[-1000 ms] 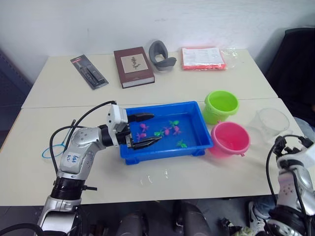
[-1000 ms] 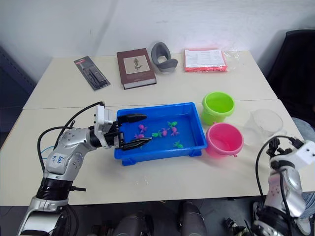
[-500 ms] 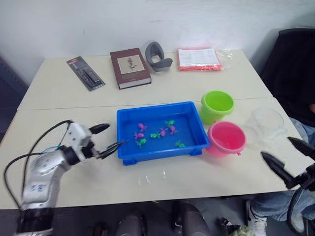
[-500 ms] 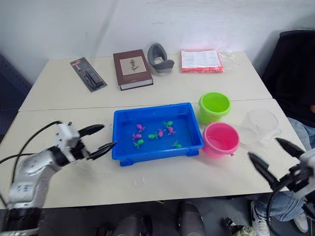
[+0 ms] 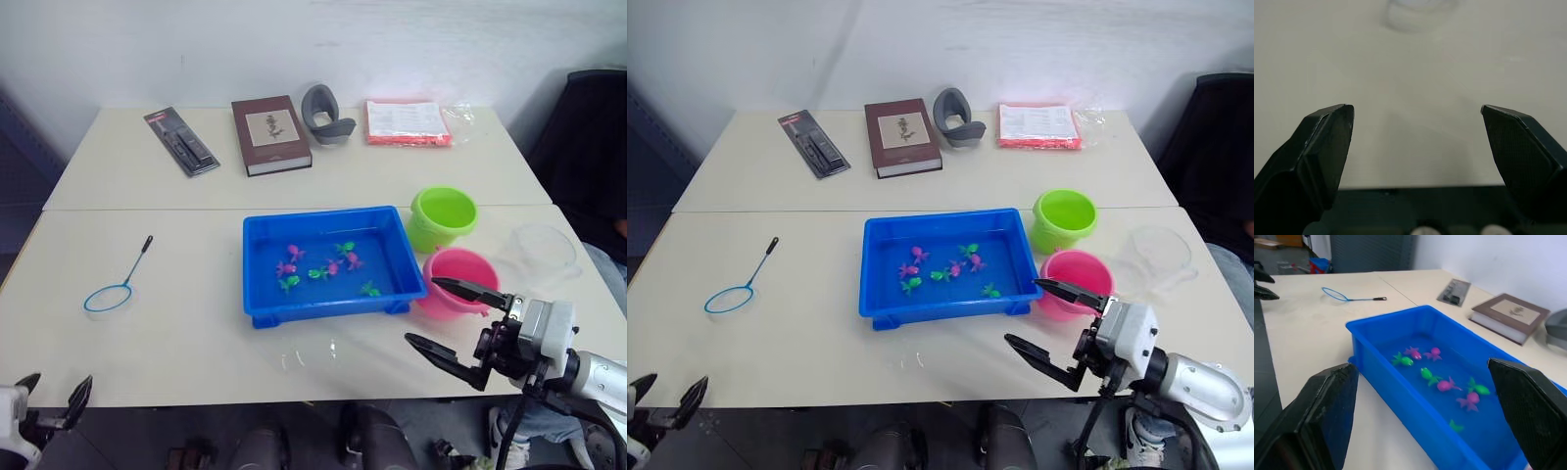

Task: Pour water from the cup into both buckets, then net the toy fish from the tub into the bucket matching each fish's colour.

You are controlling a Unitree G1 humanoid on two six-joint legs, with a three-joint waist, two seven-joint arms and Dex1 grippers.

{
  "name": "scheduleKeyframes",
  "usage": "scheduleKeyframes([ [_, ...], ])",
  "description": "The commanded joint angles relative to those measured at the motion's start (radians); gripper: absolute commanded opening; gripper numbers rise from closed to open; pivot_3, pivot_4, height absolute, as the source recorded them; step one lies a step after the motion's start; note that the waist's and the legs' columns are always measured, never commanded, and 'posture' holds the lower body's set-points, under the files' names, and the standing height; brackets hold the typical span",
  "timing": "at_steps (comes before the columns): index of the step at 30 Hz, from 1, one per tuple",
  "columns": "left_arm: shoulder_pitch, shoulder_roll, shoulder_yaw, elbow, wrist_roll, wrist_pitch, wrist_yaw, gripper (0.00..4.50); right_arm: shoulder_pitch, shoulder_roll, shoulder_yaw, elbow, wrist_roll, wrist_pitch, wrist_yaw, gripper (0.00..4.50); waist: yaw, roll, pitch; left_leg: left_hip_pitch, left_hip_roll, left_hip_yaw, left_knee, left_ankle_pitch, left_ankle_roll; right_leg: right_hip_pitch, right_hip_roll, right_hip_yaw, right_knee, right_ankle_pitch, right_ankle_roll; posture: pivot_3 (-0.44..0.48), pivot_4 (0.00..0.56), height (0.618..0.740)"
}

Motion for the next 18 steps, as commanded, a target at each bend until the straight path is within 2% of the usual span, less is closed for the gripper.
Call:
scheduleKeyframes([
  [1, -0.046, 0.016, 0.003, -0.095, -0.032, 0.047, 0.057, 4.50, -0.017, -0.007, 0.011, -0.007, -0.025, -0.001, -0.037, 4.46, 0.009, -0.001, -0.001, 0.000, 0.000, 0.000, 0.000, -0.001, 0.001, 0.000, 0.000, 0.000, 0.000, 0.000, 0.000, 0.000, 0.150, 0.740],
  [4, -0.158, 0.063, -0.024, -0.095, -0.053, 0.122, 0.078, 4.50, -0.037, -0.014, 0.028, 0.013, -0.049, 0.002, -0.048, 4.46, 0.013, -0.001, -0.001, 0.000, 0.000, -0.001, 0.000, -0.001, 0.002, 0.000, -0.001, -0.002, 0.002, 0.000, 0.000, 0.000, 0.150, 0.740],
  [9, -0.434, 0.193, -0.136, 0.028, 0.016, 0.201, 0.107, 4.50, -0.066, -0.020, 0.036, -0.018, -0.048, 0.024, -0.081, 4.46, 0.005, 0.000, -0.001, 0.000, -0.001, -0.001, 0.001, 0.003, -0.003, 0.000, 0.000, -0.004, 0.005, 0.000, 0.000, 0.000, 0.150, 0.740],
  [11, -0.576, 0.258, -0.217, 0.146, 0.073, 0.226, 0.104, 4.50, -0.056, -0.022, 0.027, -0.056, -0.038, 0.037, -0.098, 4.46, -0.003, 0.001, -0.001, 0.000, 0.000, 0.000, 0.000, 0.004, -0.004, 0.000, 0.001, -0.005, 0.007, 0.000, 0.000, 0.000, 0.150, 0.740],
  [13, -0.702, 0.307, -0.295, 0.266, 0.127, 0.237, 0.093, 4.50, -0.042, -0.021, 0.015, -0.085, -0.035, 0.045, -0.115, 4.46, -0.013, 0.004, 0.001, -0.002, -0.003, -0.011, -0.002, 0.007, -0.002, 0.013, -0.002, -0.019, 0.002, 0.000, 0.000, 0.000, 0.150, 0.740],
  [16, -0.913, 0.336, -0.415, 0.484, 0.202, 0.263, 0.084, 4.50, -0.021, -0.020, -0.025, -0.120, -0.028, 0.066, -0.155, 4.46, -0.021, 0.005, 0.002, -0.005, -0.008, -0.036, -0.002, 0.012, 0.000, 0.025, -0.010, -0.042, -0.006, 0.001, 0.002, 0.000, 0.150, 0.740],
  [18, -1.032, 0.335, -0.473, 0.631, 0.247, 0.262, 0.094, 4.50, -0.011, -0.027, -0.038, -0.143, -0.028, 0.075, -0.169, 4.46, -0.011, 0.004, 0.002, -0.002, -0.009, -0.037, 0.000, 0.012, 0.000, 0.027, -0.007, -0.046, -0.006, 0.001, 0.003, 0.000, 0.150, 0.740],
])
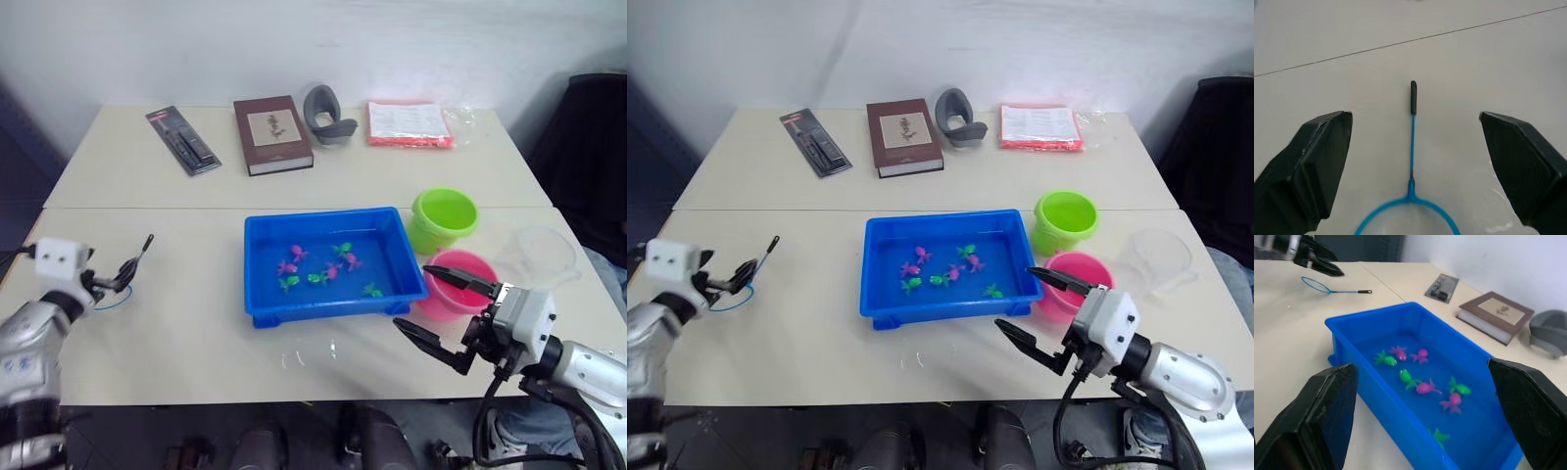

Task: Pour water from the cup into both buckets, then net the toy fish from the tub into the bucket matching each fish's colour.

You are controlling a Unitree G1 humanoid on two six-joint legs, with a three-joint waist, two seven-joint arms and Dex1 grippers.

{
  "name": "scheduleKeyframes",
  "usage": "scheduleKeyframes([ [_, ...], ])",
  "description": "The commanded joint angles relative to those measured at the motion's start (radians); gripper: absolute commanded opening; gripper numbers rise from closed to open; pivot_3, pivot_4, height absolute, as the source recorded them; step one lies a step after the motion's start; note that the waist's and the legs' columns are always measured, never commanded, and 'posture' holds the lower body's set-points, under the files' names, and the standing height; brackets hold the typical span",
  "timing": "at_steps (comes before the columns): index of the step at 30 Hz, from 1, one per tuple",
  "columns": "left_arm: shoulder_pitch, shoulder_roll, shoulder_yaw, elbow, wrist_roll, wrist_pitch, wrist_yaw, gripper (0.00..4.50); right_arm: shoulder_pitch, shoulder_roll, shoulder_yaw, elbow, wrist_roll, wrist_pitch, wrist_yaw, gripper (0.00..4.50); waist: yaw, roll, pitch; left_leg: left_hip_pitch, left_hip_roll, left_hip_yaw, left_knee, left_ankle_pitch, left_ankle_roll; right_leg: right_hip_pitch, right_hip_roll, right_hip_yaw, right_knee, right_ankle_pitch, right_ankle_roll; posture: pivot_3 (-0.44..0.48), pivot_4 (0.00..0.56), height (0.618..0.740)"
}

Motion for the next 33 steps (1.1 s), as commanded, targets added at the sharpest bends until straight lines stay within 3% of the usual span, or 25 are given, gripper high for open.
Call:
scheduleKeyframes([
  [1, -0.148, 0.013, -0.088, 0.222, 0.082, 0.009, -0.003, 4.50, 0.012, -0.016, -0.050, -0.070, 0.023, 0.014, -0.031, 4.46, 0.004, -0.001, 0.000, -0.001, -0.001, 0.000, 0.000, 0.000, 0.001, 0.000, 0.001, 0.000, -0.002, 0.000, 0.001, 0.000, 0.150, 0.740],
  [8, -0.331, -0.034, -0.185, 0.507, 0.159, -0.003, 0.016, 4.50, 0.048, -0.034, -0.096, -0.157, 0.048, 0.059, -0.074, 4.46, 0.017, -0.001, 0.001, 0.001, -0.002, 0.006, 0.000, 0.000, 0.002, -0.001, 0.002, 0.000, -0.002, 0.001, 0.002, 0.000, 0.150, 0.740],
  [12, -0.335, -0.034, -0.200, 0.557, 0.163, 0.075, -0.019, 3.26, 0.067, -0.043, -0.137, -0.193, 0.080, 0.080, -0.084, 4.50, 0.021, -0.001, 0.000, 0.003, -0.002, 0.009, 0.000, 0.000, 0.002, -0.001, 0.002, 0.000, -0.001, 0.001, 0.002, 0.000, 0.150, 0.740],
  [19, -0.284, 0.000, -0.165, 0.514, 0.124, 0.058, -0.093, 0.08, 0.074, -0.061, -0.162, -0.205, 0.113, 0.105, -0.090, 4.50, 0.003, 0.002, -0.001, 0.012, 0.001, 0.014, -0.001, -0.001, 0.000, 0.003, 0.000, 0.004, 0.001, 0.001, 0.002, 0.000, 0.150, 0.740],
  [26, -0.235, 0.007, -0.045, 0.174, -0.140, -0.221, -0.564, 0.03, -0.039, -0.128, -0.131, -0.177, 0.210, 0.194, -0.100, 4.50, 0.003, -0.004, 0.003, 0.007, 0.005, 0.011, 0.001, -0.001, -0.003, 0.000, 0.000, 0.010, 0.002, 0.000, 0.000, 0.000, 0.150, 0.740],
  [31, -0.238, 0.067, -0.142, -0.050, -0.170, -0.224, -0.813, 0.03, -0.183, -0.245, -0.102, -0.140, 0.388, 0.369, -0.120, 4.50, 0.008, -0.003, 0.003, -0.001, 0.004, 0.011, 0.004, -0.001, -0.003, -0.006, 0.000, 0.009, 0.002, 0.000, 0.000, 0.000, 0.150, 0.740],
  [33, -0.260, 0.088, -0.230, -0.128, -0.141, -0.229, -0.914, 0.03, -0.270, -0.285, -0.066, -0.107, 0.451, 0.435, -0.128, 4.50, 0.008, -0.002, 0.004, -0.001, 0.003, 0.012, 0.004, -0.001, -0.002, -0.006, 0.002, 0.009, 0.003, 0.000, 0.000, 0.000, 0.150, 0.740],
])
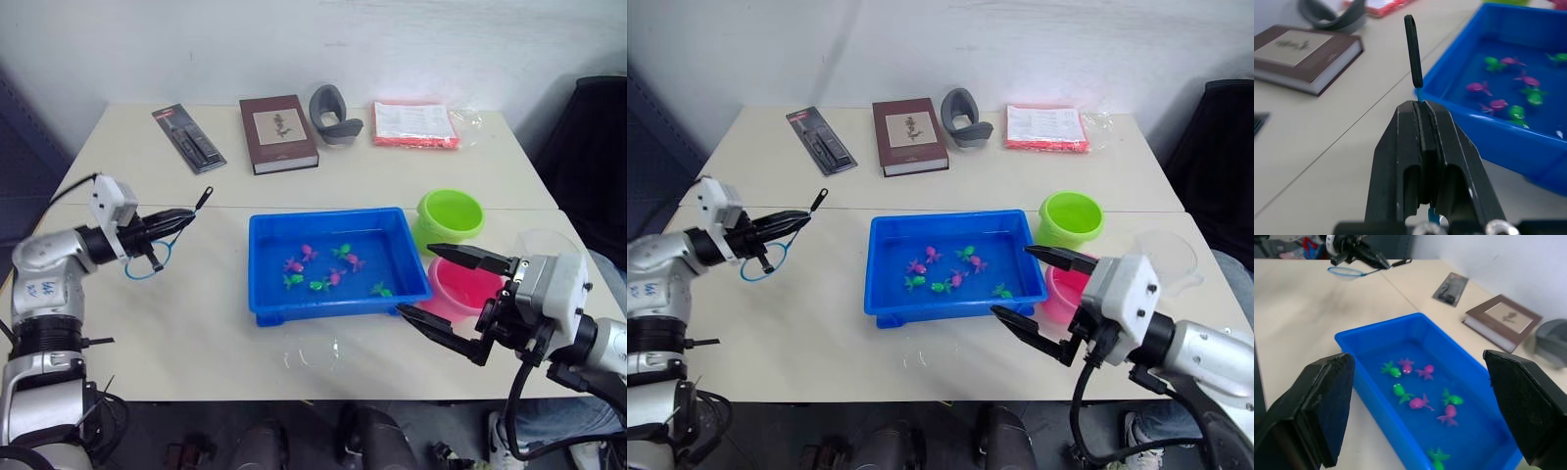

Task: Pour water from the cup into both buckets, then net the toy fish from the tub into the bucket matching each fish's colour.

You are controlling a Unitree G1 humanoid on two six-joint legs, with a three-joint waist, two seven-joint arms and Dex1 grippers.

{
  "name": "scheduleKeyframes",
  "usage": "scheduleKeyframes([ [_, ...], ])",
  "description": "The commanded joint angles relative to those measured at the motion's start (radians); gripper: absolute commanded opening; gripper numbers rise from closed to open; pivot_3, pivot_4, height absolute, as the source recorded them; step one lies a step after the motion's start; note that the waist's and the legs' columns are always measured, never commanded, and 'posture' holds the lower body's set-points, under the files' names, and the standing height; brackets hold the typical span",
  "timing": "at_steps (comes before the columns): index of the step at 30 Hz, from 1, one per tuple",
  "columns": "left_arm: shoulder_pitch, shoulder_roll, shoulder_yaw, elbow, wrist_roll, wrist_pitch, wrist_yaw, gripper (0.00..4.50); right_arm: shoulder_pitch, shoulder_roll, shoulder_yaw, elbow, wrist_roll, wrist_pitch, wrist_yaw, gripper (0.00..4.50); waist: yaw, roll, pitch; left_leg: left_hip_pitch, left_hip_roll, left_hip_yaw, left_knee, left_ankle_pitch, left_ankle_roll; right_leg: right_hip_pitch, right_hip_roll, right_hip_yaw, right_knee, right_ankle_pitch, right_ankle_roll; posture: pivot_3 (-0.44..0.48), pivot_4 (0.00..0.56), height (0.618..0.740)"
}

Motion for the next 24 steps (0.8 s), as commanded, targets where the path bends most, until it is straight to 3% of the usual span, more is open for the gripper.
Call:
scheduleKeyframes([
  [1, -0.035, 0.031, -0.137, -0.138, 0.028, -0.015, -0.176, 0.03, -0.121, -0.056, 0.049, 0.042, 0.147, 0.127, -0.040, 4.50, 0.000, 0.000, 0.000, 0.000, 0.000, 0.000, 0.000, 0.000, 0.000, 0.000, 0.001, 0.000, 0.000, 0.000, 0.000, 0.000, 0.150, 0.740],
  [4, -0.098, 0.016, -0.251, -0.235, 0.042, 0.042, -0.255, 0.03, -0.283, -0.075, 0.145, 0.115, 0.227, 0.246, -0.077, 4.50, 0.005, 0.001, 0.001, -0.001, -0.001, 0.000, 0.000, 0.001, 0.001, 0.000, 0.002, 0.000, 0.000, 0.000, 0.000, 0.000, 0.150, 0.740],
  [10, -0.175, -0.065, -0.374, -0.392, 0.046, 0.162, -0.245, 0.03, -0.456, -0.058, 0.278, 0.193, 0.320, 0.432, -0.154, 4.50, 0.012, 0.001, 0.001, -0.007, -0.001, 0.000, 0.000, 0.001, 0.001, -0.005, 0.003, -0.001, 0.000, 0.000, 0.000, 0.000, 0.150, 0.740],
  [16, -0.191, -0.163, -0.419, -0.438, 0.057, 0.175, -0.187, 0.03, -0.566, 0.085, 0.372, 0.267, 0.419, 0.540, -0.309, 4.50, 0.010, 0.001, 0.001, -0.009, -0.002, -0.001, 0.002, 0.002, 0.003, -0.006, 0.003, -0.007, 0.000, 0.001, 0.002, 0.000, 0.150, 0.740],
  [24, -0.172, -0.204, -0.439, -0.471, 0.054, 0.203, -0.162, 0.03, -0.608, 0.185, 0.403, 0.302, 0.454, 0.604, -0.385, 4.50, 0.012, 0.001, 0.001, -0.016, -0.002, -0.004, 0.007, 0.002, 0.003, -0.008, 0.002, -0.008, -0.001, 0.001, 0.002, 0.000, 0.150, 0.740],
])
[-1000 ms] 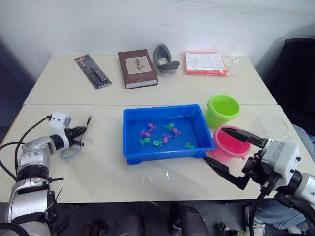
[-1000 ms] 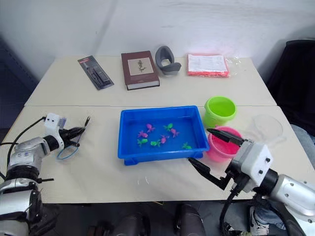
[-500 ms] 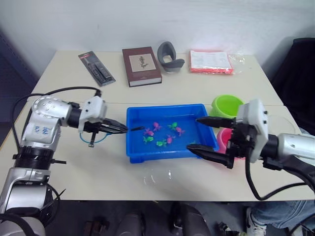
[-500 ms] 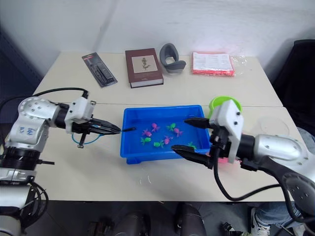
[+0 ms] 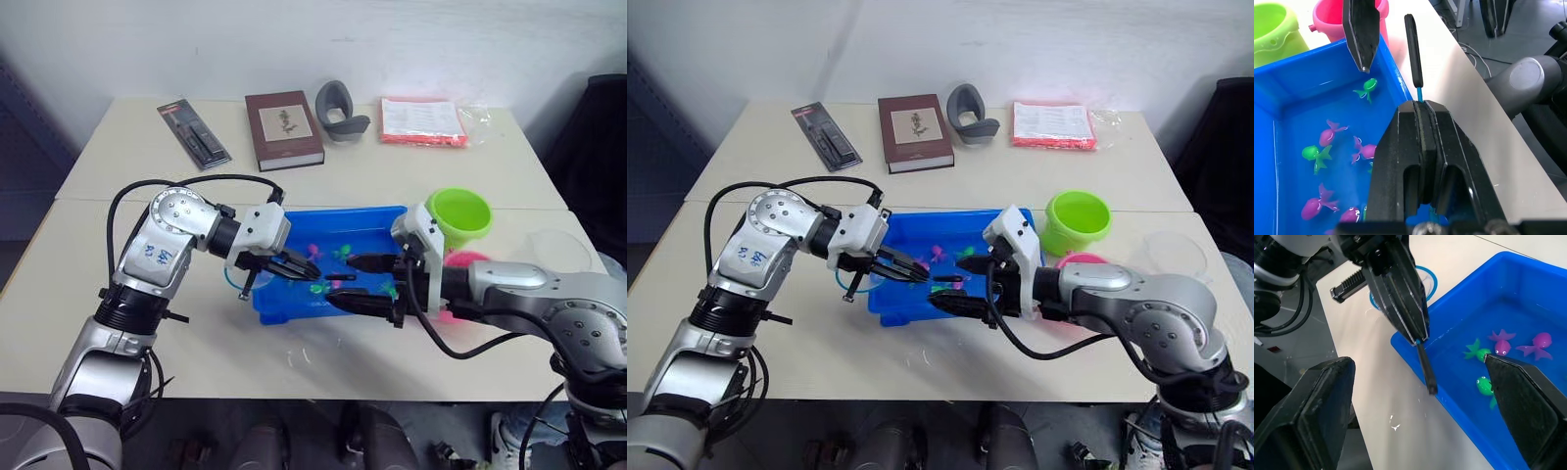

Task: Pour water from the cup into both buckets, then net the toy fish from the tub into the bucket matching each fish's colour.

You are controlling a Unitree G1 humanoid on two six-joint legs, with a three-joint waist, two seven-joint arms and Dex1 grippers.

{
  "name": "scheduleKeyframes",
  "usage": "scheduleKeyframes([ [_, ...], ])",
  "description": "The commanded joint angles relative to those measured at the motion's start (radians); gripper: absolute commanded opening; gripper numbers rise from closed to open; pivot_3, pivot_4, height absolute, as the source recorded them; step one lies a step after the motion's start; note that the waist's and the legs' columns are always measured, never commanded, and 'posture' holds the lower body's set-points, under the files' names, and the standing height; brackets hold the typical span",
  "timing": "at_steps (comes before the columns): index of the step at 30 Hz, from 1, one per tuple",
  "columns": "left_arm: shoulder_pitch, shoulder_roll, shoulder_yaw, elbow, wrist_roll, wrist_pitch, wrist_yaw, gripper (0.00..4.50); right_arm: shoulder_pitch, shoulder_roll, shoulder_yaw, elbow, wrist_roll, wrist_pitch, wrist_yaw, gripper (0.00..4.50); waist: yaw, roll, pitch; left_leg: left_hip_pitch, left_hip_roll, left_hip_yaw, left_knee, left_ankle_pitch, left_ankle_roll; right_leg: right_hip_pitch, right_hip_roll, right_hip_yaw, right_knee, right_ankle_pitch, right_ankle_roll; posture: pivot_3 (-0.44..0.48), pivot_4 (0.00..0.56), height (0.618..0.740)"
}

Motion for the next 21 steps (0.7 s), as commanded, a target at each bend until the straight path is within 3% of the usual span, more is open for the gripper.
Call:
scheduleKeyframes([
  [1, -0.001, -0.012, -0.008, -0.055, -0.009, 0.012, 0.010, 0.03, -0.026, 0.027, 0.000, -0.003, 0.040, 0.025, -0.024, 4.50, 0.002, 0.000, 0.000, -0.002, 0.000, -0.001, 0.003, 0.000, 0.000, 0.000, 0.000, 0.000, 0.000, 0.000, 0.000, 0.000, 0.150, 0.740],
  [11, 0.006, -0.018, -0.016, -0.066, -0.006, 0.022, 0.021, 0.03, -0.039, 0.059, -0.001, 0.035, 0.024, 0.060, -0.031, 4.50, 0.001, 0.000, 0.000, -0.003, 0.000, -0.003, 0.005, 0.000, 0.000, 0.000, 0.000, 0.000, 0.001, 0.001, 0.001, 0.000, 0.150, 0.740],
  [15, 0.010, -0.017, -0.017, -0.069, -0.006, 0.023, 0.023, 0.00, -0.040, 0.061, -0.007, 0.040, 0.021, 0.062, -0.027, 3.26, 0.001, 0.000, 0.000, -0.003, 0.000, -0.003, 0.005, 0.000, 0.000, 0.000, 0.000, 0.000, 0.001, 0.001, 0.001, 0.000, 0.150, 0.740],
  [21, 0.010, -0.018, -0.018, -0.061, 0.002, 0.017, 0.029, 0.00, -0.044, 0.062, -0.014, 0.042, 0.016, 0.056, -0.019, 0.38, 0.001, 0.000, 0.000, -0.003, 0.000, -0.003, 0.005, 0.000, 0.000, 0.000, 0.000, 0.000, 0.001, 0.001, 0.001, 0.000, 0.150, 0.740],
])
